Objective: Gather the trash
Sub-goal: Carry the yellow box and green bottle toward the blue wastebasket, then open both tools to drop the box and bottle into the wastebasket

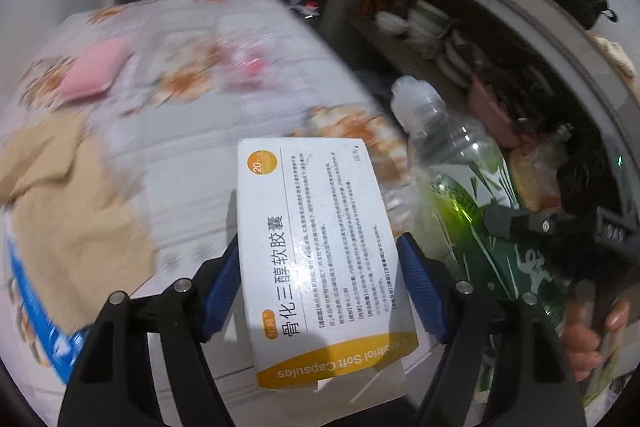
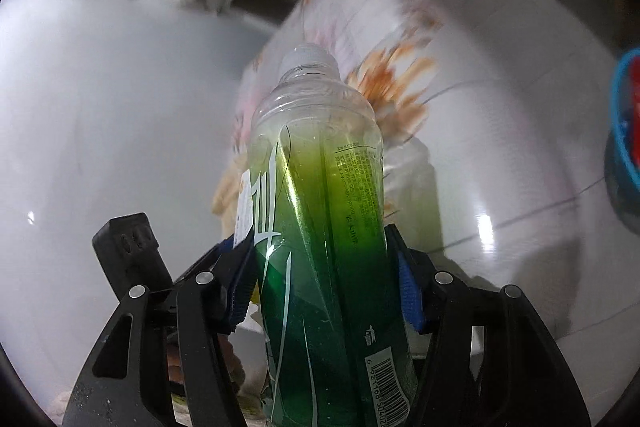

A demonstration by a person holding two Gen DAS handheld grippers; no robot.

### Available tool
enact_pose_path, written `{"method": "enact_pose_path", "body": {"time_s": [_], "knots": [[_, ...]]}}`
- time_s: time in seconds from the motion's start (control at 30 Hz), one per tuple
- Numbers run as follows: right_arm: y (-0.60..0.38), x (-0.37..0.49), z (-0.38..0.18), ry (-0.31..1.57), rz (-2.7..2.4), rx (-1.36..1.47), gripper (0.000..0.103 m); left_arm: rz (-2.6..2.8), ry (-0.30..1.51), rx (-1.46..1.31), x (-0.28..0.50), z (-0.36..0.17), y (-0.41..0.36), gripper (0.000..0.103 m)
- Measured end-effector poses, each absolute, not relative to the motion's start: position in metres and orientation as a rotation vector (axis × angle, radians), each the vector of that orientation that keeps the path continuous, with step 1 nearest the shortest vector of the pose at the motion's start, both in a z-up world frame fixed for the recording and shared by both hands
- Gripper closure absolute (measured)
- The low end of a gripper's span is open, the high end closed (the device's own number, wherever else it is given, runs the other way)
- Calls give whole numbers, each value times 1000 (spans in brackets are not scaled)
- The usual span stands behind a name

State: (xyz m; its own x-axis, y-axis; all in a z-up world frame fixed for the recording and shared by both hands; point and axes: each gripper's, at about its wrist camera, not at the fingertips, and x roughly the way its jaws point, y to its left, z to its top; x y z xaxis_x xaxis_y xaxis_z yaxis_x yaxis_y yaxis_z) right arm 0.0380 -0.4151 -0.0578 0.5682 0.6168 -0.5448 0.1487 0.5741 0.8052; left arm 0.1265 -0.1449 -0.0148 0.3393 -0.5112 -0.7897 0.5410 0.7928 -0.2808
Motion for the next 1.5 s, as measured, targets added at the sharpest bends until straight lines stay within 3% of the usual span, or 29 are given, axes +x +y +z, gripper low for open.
{"method": "enact_pose_path", "body": {"time_s": [0.2, 0.53, 0.67, 0.7, 0.77, 1.17, 1.5], "knots": [[-505, -27, -49, 789, 74, 1035, 46, -906, 1023, 65, 129, 7, -238, 30], [-613, -90, -155, 871, -285, 1311, 46, -1096, 1281, 299, 113, -57, -435, 28], [-648, -81, -190, 845, -344, 1427, 41, -1107, 1298, 293, 119, -76, -492, 19], [-657, -78, -195, 827, -362, 1439, 35, -1095, 1285, 291, 121, -78, -502, 12], [-675, -67, -206, 779, -412, 1452, 30, -1077, 1223, 260, 125, -79, -518, 10], [-666, -88, -244, 849, -506, 1417, 31, -1101, 1246, 116, 137, -76, -469, 9], [-600, -87, -193, 944, -512, 1105, 30, -1178, 1130, 67, 110, -18, -375, 9]]}}
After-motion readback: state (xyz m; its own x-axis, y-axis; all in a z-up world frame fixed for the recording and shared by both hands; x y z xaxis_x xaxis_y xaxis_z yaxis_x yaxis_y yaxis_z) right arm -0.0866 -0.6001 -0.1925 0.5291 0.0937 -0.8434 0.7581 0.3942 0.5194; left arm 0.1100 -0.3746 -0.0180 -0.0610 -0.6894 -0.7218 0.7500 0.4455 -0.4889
